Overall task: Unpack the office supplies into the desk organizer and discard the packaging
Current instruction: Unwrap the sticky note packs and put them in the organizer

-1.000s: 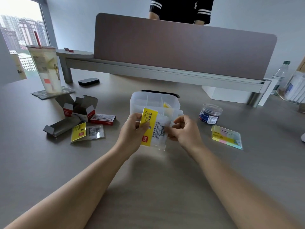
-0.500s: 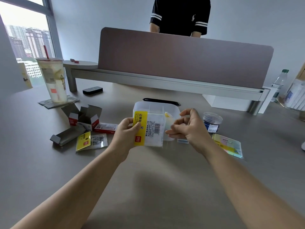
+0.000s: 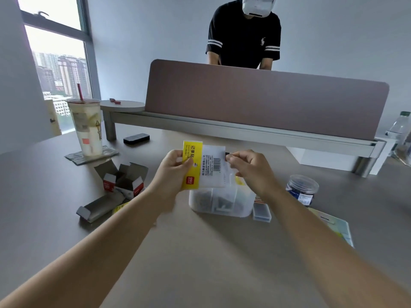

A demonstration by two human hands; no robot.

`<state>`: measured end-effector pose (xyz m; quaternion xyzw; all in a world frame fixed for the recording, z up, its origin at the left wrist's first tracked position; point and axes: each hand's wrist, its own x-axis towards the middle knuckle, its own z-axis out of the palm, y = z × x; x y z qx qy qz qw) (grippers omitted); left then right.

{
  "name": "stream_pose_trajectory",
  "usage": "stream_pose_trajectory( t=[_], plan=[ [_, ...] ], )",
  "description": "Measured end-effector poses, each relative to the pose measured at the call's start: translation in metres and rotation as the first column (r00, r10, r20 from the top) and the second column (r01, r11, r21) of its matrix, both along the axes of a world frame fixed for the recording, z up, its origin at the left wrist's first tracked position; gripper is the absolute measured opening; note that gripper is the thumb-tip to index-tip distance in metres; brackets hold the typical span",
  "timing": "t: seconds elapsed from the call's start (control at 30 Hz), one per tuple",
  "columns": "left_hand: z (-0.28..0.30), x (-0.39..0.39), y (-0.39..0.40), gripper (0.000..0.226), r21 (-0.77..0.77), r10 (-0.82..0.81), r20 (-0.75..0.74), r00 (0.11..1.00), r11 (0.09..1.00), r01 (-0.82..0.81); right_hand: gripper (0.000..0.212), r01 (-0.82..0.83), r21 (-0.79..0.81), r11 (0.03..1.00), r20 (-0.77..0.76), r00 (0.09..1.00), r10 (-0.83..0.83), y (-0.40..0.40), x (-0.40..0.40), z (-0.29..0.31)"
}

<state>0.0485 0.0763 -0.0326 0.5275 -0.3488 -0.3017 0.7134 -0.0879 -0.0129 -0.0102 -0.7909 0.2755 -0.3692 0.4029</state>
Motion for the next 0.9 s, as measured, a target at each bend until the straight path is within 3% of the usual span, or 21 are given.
stream_pose_trajectory(
  t=[0.2,0.53,0.73,0.9],
  plan=[
    [0.010,0.014,-0.027,0.012,0.030,-0.003,0.091,0.996,1.000,0.000,0.010,-0.046,0.144,0.989,0.088,0.996,0.034,-0.025,0.019,0.005],
    [0.020,0.026,-0.073,0.006,0.019,0.089,0.215,0.973,0.995,-0.095,0.011,-0.166,0.457,0.874,0.275,0.961,0.039,-0.069,0.040,0.011],
    [0.019,0.034,-0.084,0.009,0.057,0.050,0.185,0.981,0.996,-0.062,0.008,-0.174,0.392,0.904,0.215,0.972,0.094,-0.078,0.046,0.009],
    [0.016,0.038,-0.087,0.009,0.064,0.042,0.174,0.984,0.996,-0.054,0.008,-0.154,0.426,0.892,0.217,0.974,0.064,-0.083,0.049,0.007]
  ],
)
